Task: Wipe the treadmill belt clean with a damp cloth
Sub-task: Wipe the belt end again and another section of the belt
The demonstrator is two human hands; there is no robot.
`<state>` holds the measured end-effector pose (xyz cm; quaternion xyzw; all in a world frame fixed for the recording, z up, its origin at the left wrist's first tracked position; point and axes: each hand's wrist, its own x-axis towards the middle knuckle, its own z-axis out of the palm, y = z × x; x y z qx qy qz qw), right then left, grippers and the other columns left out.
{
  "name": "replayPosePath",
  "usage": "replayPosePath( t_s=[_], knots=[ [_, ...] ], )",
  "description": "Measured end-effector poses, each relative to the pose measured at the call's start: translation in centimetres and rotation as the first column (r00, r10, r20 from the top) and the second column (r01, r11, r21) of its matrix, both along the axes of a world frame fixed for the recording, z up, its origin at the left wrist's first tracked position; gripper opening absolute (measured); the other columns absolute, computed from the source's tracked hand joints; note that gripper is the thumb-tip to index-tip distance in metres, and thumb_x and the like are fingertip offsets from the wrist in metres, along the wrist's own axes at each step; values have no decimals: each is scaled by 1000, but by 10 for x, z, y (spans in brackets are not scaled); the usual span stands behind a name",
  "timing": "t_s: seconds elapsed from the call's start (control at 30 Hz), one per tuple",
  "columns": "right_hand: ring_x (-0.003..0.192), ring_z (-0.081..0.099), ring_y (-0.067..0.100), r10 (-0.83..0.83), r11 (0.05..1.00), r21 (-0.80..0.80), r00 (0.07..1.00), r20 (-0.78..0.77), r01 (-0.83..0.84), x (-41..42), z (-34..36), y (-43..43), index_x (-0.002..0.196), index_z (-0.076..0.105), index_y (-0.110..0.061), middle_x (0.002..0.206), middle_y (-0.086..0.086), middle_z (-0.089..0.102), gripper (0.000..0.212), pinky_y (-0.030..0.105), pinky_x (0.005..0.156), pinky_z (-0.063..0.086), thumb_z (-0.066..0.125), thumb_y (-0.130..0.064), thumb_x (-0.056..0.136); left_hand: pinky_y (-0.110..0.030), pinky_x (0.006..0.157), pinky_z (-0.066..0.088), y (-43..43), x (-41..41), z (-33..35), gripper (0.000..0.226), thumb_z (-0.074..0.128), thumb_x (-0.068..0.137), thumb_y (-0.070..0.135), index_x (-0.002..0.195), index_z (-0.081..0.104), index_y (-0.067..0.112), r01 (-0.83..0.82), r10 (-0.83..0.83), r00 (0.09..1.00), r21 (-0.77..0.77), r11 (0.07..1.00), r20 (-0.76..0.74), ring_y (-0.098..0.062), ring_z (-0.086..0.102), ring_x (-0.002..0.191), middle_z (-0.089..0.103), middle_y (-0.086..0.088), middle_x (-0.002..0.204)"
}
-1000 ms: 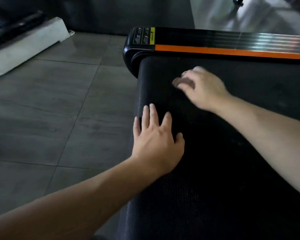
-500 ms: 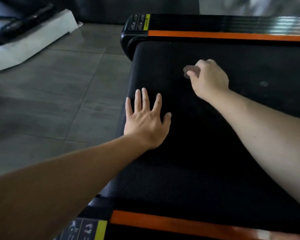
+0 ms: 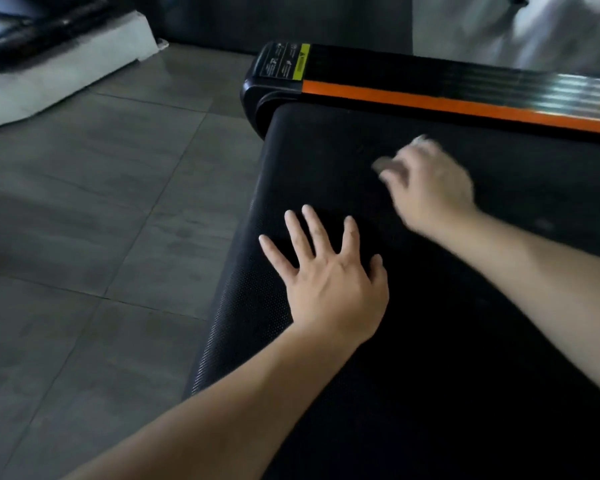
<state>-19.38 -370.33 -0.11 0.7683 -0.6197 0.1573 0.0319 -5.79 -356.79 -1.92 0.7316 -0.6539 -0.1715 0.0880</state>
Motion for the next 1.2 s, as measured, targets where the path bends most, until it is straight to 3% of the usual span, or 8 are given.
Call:
replayPosePath(
  t_s=[0.1,0.2,0.3,0.47,0.6,0.8,0.97,1.2],
  knots=[
    [100,61,28,289,957,-6,957,4,-288,14,-3,-9,117,64,-14,113,7,60,34,42,79,52,59,-41,98,-70,113,-23,0,-4,-6,68,24,102,61,163,10,35,-32,35,997,-48,998,65,-40,-29,153,-15,-21,170],
    [113,58,34,90,995,-42,996,9,-90,9,7,-76,137,54,-14,125,12,57,47,43,86,49,54,-42,100,-70,114,-22,2,-6,-10,69,22,102,63,163,6,37,-32,39,994,-68,997,101,-40,-28,153,-16,-21,170],
    [110,58,34,-58,997,-40,997,48,60,9,5,-103,122,61,-14,123,12,56,37,39,78,45,53,-43,100,-71,114,-20,1,-8,-12,69,21,101,64,163,6,37,-28,38,991,-82,996,126,-40,-25,154,-14,-21,170],
    [105,59,28,375,927,19,927,4,-375,-12,-4,-62,122,64,-16,117,7,59,35,34,75,45,61,-41,97,-71,116,-16,-1,-10,-13,68,20,100,66,161,5,41,-52,64,984,-77,996,166,-38,-23,155,-12,-18,171],
    [104,60,33,-58,997,60,994,95,53,-44,15,-92,116,64,-19,117,8,60,34,38,74,45,56,-47,98,-71,116,-15,0,-11,-14,69,19,99,67,161,5,41,-55,68,983,-79,995,171,-38,-22,156,-11,-17,171],
    [99,61,25,433,895,68,895,107,-441,-22,-3,-11,113,67,-20,113,2,60,30,36,76,49,61,-44,96,-71,117,-13,0,-11,-13,68,21,99,67,161,10,42,-68,83,980,-87,994,181,-37,-17,157,-6,-16,172],
    [92,56,24,-14,998,62,995,102,8,-44,8,-38,112,63,-21,118,5,59,28,34,71,41,55,-45,99,-67,120,-12,1,-9,-6,69,30,100,65,160,19,35,-83,93,988,-87,993,123,-34,-12,158,1,-14,172],
    [92,59,21,412,905,81,907,85,-419,-47,-1,47,115,65,-22,109,-6,56,30,37,74,50,56,-44,98,-57,125,-9,60,7,-2,70,32,100,62,162,19,33,-58,65,991,-63,996,115,-23,-9,159,1,-7,174]
  ],
)
